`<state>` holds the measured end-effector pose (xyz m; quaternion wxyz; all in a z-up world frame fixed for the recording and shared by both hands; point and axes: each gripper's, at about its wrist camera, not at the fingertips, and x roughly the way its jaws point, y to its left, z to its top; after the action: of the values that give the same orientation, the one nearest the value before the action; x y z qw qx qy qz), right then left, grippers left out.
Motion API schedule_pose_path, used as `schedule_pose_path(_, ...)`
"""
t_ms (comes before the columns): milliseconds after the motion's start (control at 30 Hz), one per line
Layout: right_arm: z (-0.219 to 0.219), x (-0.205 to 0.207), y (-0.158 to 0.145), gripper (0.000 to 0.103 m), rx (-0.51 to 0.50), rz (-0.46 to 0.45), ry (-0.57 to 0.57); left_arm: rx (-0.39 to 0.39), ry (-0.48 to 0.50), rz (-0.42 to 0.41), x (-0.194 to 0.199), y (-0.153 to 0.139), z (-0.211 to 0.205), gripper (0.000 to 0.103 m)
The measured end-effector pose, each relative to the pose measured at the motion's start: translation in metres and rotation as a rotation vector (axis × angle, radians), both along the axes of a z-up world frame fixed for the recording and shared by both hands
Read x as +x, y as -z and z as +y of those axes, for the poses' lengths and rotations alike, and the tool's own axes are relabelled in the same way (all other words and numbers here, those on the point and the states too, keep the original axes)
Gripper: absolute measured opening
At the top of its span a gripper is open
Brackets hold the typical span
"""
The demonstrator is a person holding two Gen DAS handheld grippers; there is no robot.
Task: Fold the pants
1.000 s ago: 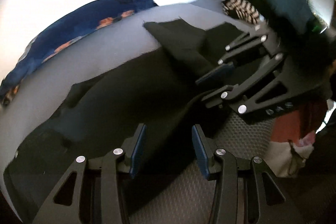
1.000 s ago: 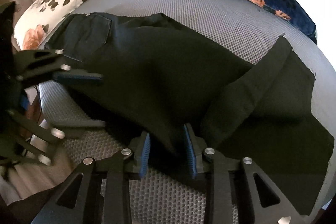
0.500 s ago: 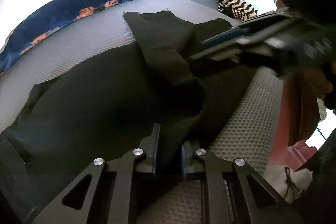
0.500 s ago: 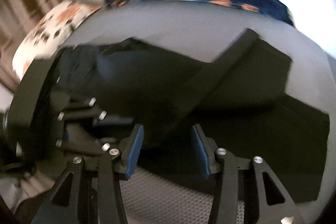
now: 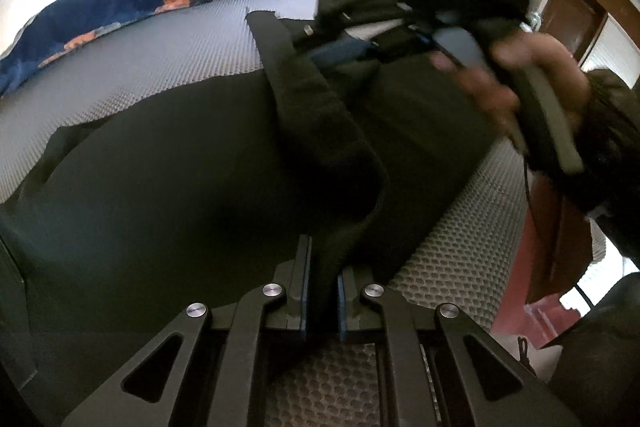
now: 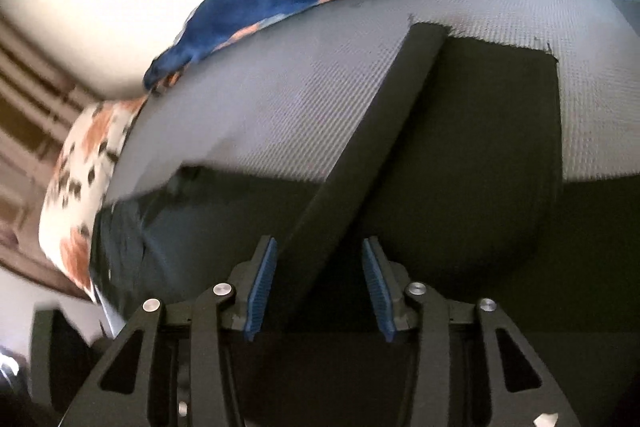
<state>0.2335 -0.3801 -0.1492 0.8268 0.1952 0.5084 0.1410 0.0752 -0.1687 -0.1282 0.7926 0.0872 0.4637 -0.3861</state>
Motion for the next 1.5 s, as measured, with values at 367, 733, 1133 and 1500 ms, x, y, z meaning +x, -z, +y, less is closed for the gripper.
schedule_pose_path(367, -0.050, 0.101, 0.020, 0.028, 0.074, 0.038, 0.160, -0.040, -0.042, 0.061, 0.007, 0.005, 0.005, 0.010)
schedule_pose_path(733, -0.068, 0.159, 0.026, 0.011, 0.113, 0.052, 0.242, -0.053, -0.056, 0.081, 0.011, 0.006, 0.006, 0.010)
schedule_pose_path(1133, -0.132, 0.074, -0.053, 0.003, -0.088, -0.070, 0.348, -0.047, -0.067, 0.067, 0.008, 0.004, 0.006, 0.010)
schedule_pose_path(1500, -0.231, -0.130, -0.023, 0.003, -0.150, 0.050, 0.648, 0.019, 0.054, -0.041, -0.002, -0.004, -0.010, 0.011)
